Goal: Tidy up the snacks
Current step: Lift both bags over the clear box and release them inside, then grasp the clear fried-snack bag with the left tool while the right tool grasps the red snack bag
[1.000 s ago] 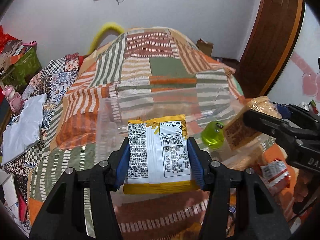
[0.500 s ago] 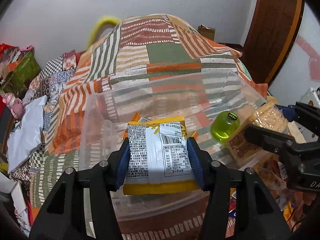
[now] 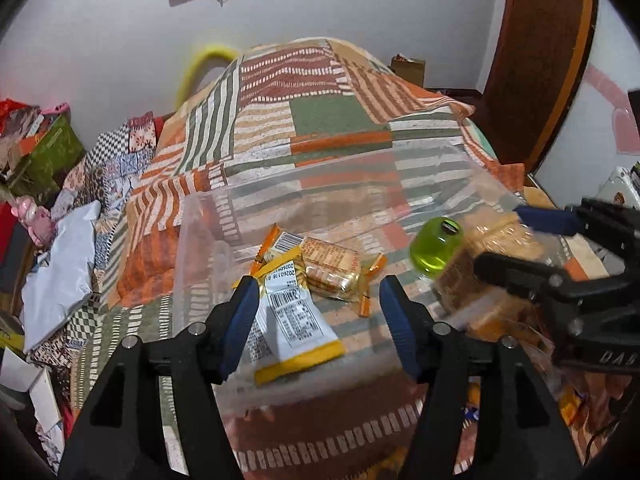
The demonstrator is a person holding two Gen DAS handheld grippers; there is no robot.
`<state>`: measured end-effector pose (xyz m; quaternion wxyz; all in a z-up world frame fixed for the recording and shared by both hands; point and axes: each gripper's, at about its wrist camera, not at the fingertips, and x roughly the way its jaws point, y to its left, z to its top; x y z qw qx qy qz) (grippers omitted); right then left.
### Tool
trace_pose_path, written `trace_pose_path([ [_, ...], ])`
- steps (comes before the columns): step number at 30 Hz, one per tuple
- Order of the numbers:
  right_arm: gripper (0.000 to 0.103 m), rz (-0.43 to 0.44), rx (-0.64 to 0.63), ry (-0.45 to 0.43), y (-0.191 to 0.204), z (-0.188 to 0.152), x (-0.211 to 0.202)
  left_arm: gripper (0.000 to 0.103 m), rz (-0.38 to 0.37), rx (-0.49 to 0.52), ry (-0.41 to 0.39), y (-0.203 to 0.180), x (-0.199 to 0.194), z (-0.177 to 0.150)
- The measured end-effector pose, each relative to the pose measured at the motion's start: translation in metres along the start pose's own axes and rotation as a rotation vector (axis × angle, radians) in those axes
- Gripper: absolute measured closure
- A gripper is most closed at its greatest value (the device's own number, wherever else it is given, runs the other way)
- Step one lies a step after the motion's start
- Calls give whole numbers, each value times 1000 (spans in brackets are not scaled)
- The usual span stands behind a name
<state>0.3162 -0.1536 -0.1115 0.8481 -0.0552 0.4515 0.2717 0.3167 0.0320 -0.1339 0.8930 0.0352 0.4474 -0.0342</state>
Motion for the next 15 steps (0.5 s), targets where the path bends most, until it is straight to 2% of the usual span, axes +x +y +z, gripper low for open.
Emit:
trace_pose_path([
  [5,38,-11,-15,-60,3,-2,-31,32,6,24,-43,-7,-31,-8],
  [15,33,-33,-67,-158,21,-30,-87,17,-19,-22,-96,0,-94,-41],
])
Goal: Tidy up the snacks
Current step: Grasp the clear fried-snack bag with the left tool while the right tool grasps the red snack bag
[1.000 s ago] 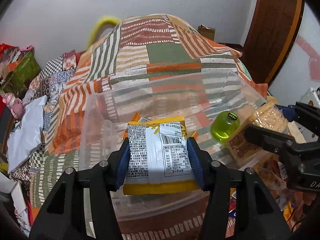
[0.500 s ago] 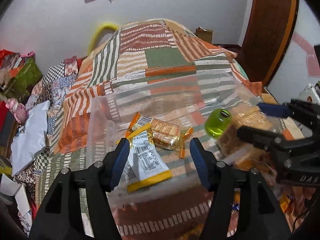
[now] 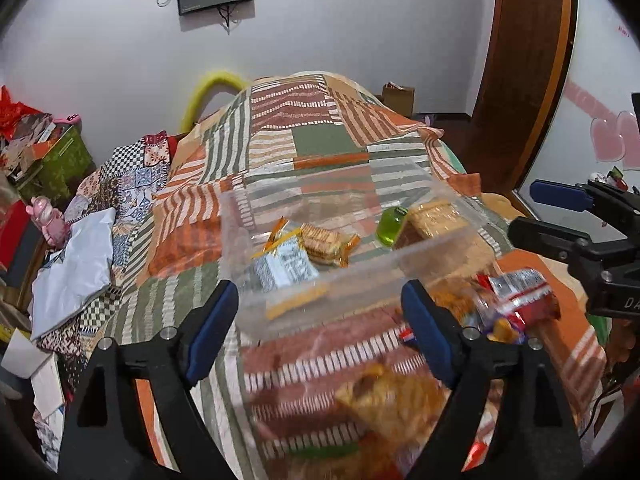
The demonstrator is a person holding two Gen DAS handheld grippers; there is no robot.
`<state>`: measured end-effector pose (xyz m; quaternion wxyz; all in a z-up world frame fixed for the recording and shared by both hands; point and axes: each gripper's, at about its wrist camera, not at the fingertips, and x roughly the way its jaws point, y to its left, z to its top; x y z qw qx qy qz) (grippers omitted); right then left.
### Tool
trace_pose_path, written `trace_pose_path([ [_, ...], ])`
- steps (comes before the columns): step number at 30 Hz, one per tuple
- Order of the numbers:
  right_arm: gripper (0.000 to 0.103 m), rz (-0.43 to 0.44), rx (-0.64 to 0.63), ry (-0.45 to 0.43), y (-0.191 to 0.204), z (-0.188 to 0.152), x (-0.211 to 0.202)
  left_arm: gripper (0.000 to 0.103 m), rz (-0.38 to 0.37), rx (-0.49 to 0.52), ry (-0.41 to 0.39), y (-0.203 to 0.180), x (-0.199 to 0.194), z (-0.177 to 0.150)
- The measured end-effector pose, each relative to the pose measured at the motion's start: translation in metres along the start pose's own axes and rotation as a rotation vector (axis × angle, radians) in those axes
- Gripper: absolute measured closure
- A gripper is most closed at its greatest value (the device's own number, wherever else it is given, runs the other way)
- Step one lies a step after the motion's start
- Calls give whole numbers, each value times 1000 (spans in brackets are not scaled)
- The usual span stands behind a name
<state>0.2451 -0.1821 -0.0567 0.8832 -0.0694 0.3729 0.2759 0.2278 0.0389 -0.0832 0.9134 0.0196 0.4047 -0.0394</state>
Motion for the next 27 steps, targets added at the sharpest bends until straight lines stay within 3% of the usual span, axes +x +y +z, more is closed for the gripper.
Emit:
trace_pose_path([
  [15,30,48,-2,1,32,-68,-24,16,-23,-90,110,15,-18,-92],
  [21,30,96,43,49,41,-97,-16,16,-15,-120,149,20,-18,-123],
  [27,30,140,81,104,51,-119,-5,16,-54,-155,169,24,-15,-143],
])
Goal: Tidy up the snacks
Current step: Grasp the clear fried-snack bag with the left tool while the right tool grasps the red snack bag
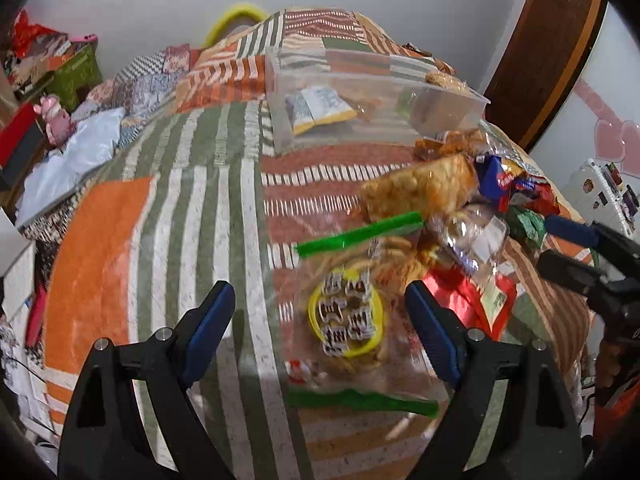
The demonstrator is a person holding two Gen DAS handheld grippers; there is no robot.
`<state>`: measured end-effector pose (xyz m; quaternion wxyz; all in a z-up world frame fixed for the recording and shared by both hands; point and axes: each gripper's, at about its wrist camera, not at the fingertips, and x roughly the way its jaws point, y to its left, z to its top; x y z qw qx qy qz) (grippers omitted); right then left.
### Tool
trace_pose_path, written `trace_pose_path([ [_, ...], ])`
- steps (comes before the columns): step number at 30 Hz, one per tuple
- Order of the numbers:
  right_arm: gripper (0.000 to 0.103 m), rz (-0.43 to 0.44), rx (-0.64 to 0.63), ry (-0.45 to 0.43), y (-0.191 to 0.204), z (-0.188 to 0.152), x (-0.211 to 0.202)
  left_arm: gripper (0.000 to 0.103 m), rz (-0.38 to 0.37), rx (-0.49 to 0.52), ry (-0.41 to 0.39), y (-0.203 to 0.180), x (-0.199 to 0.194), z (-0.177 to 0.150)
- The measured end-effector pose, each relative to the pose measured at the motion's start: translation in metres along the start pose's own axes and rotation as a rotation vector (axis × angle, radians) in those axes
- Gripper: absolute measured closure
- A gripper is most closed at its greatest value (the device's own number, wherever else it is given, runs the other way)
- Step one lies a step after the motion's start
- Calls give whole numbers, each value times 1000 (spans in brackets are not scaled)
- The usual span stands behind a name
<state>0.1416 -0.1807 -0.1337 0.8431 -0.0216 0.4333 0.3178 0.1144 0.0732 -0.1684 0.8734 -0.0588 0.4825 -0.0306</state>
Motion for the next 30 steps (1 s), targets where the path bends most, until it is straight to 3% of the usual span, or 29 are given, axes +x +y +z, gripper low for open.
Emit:
trace_pose_path([
  [5,30,27,2,31,8,-8,10,17,-16,-7,35,3,14,-11],
  [10,29,48,-3,59,17,-7,21,39,-36,-23,32,6,21,-12],
  [16,29,51,-34,81,33,-4,33,46,-39,-21,-5,9,17,-14],
  [20,29,46,-60,102,43,-3,42,49,-48,-33,-28,17,5,-18],
  [23,22,32,-80,114,49,-2,50,49,-41,-40,-49,22,-6,-24],
  [30,25,-39,-133,142,56,-1,69,50,-4,-15,-93,24,-22,-35],
])
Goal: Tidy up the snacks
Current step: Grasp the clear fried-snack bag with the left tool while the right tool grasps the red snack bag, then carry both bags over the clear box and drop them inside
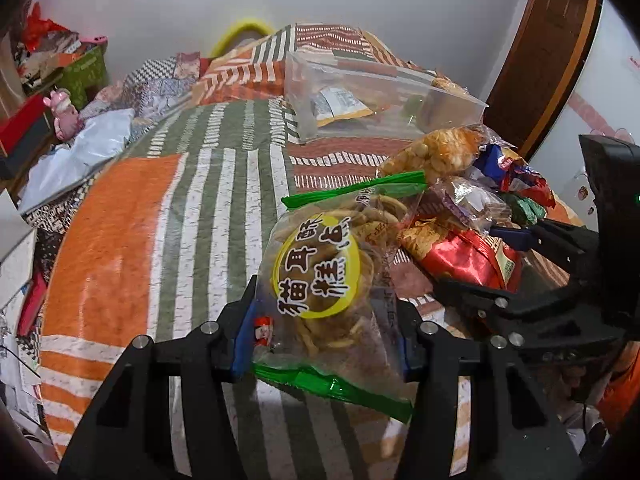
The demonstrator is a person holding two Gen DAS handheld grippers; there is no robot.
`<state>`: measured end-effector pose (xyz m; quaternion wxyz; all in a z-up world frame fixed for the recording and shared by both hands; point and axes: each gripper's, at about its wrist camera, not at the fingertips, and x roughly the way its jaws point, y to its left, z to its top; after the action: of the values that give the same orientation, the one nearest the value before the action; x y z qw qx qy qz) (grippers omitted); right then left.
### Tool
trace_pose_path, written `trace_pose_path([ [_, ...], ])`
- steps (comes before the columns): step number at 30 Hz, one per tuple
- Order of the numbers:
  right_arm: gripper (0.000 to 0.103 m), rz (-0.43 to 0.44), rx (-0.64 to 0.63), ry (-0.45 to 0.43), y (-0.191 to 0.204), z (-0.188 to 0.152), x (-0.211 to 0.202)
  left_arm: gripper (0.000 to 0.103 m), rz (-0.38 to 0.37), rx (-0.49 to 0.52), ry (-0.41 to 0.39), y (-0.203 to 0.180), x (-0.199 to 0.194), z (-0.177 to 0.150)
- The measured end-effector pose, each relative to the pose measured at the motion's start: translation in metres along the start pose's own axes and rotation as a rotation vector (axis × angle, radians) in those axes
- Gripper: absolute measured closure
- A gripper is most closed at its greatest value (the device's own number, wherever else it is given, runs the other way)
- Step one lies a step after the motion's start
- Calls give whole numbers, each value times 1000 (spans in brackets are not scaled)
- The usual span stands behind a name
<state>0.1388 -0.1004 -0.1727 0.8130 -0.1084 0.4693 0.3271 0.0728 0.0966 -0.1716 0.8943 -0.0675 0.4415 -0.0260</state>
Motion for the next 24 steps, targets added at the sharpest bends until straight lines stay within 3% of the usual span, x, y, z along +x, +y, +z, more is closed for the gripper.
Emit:
trace_pose_path([
  [8,34,58,14,-25,-1,-7,-11,50,-12,-12,-27,-1,-11,1],
  [24,35,160,6,-192,20,16,-64,50,1,-20,-146,-6,-64,17],
])
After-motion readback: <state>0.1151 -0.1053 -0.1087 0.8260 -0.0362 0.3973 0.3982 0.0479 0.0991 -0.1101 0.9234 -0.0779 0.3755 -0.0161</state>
